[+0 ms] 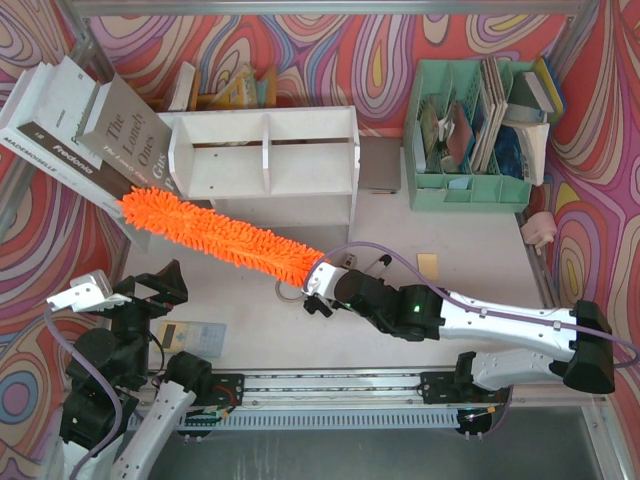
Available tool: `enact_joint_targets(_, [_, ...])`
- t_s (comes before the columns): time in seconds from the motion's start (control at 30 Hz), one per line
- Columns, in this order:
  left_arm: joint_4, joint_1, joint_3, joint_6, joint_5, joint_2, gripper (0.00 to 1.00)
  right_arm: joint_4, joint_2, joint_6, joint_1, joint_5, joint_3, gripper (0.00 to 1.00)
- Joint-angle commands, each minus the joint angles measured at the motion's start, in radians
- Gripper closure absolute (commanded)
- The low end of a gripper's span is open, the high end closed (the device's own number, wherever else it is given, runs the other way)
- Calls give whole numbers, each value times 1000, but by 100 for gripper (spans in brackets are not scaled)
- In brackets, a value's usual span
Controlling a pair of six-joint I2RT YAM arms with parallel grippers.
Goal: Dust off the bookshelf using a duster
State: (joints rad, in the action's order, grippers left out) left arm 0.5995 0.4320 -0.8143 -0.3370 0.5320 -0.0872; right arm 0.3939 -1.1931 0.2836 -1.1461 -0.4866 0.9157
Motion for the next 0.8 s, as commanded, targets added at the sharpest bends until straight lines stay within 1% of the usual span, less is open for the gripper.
enact_joint_targets(0.0, [-9,-1,6,-4,6,-13,2,-64,24,-27,-5,-5,110,100])
enact_joint_targets(0.23, [-7,-1,6,-5,12,-12,2,-106,32,-64,-42,69,214,100])
enact_joint_targets(0.33, [-7,-2,6,-5,11,-11,2,-146,12,-141,-47,91,231,100])
enact_joint_targets(0.53, [-7,-1,6,-5,16,-8,2,-251,-83,-341,-49,120,257,100])
enact_joint_targets(0.63, [-8,-2,7,-5,16,-7,2,-298,-143,-390,-49,152,286,100])
enact_joint_targets(0.77, [-9,-1,7,-5,16,-5,2,-314,-227,-414,-52,146,352,100])
